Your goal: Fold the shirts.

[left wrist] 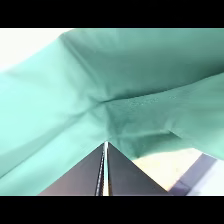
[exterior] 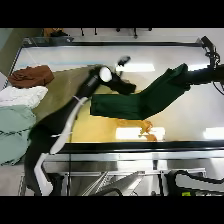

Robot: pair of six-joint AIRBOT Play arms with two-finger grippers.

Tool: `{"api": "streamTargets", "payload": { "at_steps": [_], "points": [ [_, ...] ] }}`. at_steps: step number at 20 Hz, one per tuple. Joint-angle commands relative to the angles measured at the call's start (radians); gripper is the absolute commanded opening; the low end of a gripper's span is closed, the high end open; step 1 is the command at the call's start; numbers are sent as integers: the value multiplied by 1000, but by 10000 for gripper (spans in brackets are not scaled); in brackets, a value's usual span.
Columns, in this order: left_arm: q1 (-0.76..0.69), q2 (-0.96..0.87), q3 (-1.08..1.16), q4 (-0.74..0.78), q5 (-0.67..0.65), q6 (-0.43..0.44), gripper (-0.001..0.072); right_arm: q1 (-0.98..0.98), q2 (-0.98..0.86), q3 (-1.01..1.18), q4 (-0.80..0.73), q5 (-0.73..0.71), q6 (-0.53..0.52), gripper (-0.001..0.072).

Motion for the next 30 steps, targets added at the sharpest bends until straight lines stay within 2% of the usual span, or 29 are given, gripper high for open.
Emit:
{"api": "streamTargets", "payload": {
  "at_steps": [1,4,7,8,9,10,12,14,17,18,19,21,22,24,27,30],
  "points": [
    [226,286,-80,-80,-90,43,37,134,-35,1,48,-92,48,18],
    [427,489,-148,-158,-92,79,37,401,-132,1,89,-314,70,19],
    [543,609,-252,-196,-111,139,38,702,-319,1,89,-632,68,30],
    [559,640,-306,-195,-113,166,38,786,-389,1,95,-748,34,115],
    [569,665,-360,-195,-111,193,37,862,-452,4,128,-836,-36,295],
    [578,686,-418,-195,-108,213,37,909,-485,10,181,-872,-98,402],
    [597,710,-504,-196,-99,242,37,933,-476,24,201,-864,-178,405],
    [624,727,-557,-197,-99,259,37,872,-399,26,154,-774,-163,404],
    [652,749,-600,-196,-95,266,37,702,-284,26,13,-636,-10,421],
    [655,756,-603,-195,-98,269,38,633,-254,26,-80,-590,90,544],
    [656,757,-599,-196,-102,273,38,567,-234,26,-169,-538,179,635],
    [655,758,-593,-197,-102,280,38,449,-225,22,-320,-405,301,648],
    [654,757,-593,-196,-103,280,38,402,-226,3,-373,-352,328,648],
    [651,757,-594,-196,-102,280,38,341,-230,-79,-395,-337,340,648],
    [651,757,-594,-196,-107,280,38,322,-264,-202,-386,-393,339,649],
    [652,757,-594,-196,-106,280,38,333,-346,-226,-259,-426,298,648]
  ]
}}
